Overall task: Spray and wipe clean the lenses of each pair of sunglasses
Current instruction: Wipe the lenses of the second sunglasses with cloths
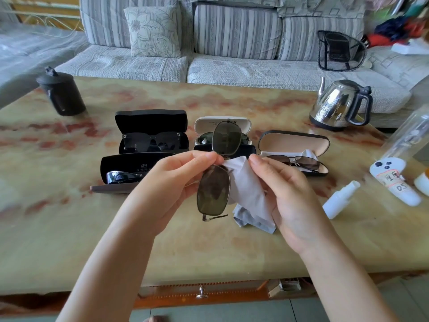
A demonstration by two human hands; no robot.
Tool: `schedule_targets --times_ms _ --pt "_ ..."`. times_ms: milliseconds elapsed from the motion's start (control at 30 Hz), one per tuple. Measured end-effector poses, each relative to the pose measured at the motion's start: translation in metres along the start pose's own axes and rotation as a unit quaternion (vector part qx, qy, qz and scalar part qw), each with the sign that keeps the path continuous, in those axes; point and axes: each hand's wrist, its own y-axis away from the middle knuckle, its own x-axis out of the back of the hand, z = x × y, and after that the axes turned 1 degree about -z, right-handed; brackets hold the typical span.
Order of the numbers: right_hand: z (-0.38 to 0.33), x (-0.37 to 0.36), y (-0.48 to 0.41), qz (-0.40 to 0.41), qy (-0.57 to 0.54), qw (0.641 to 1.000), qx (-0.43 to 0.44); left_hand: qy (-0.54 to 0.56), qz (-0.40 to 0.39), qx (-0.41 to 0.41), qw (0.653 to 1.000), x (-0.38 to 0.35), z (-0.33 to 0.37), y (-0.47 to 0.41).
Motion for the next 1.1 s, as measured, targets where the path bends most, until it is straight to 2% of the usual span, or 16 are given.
schedule_targets --times_ms 133,233,567,733,1100 --pt "-0.003 0.001 0.001 -0.022 -0.038 0.998 -0.050 -0.008 -0.004 -0.008 1.000 0.001 0.001 0.001" --pt "-0.002 0.004 0.002 -0.042 -0.005 0.997 -0.062 -0.005 0.000 -0.017 1.000 0.002 0.002 0.002" --pt "0.002 0.011 0.003 -0.120 0.006 0.992 -0.028 -0.007 -0.011 -0.030 0.999 0.000 0.002 0.002" --pt "0.007 0.009 0.003 -0.083 0.070 0.994 -0.005 -0.025 0.001 -0.030 0.999 0.001 0.001 0.001" --pt "0.008 0.006 0.008 -0.084 -0.013 0.996 -0.033 -0.035 0.025 -0.027 0.999 -0.004 -0.005 -0.001"
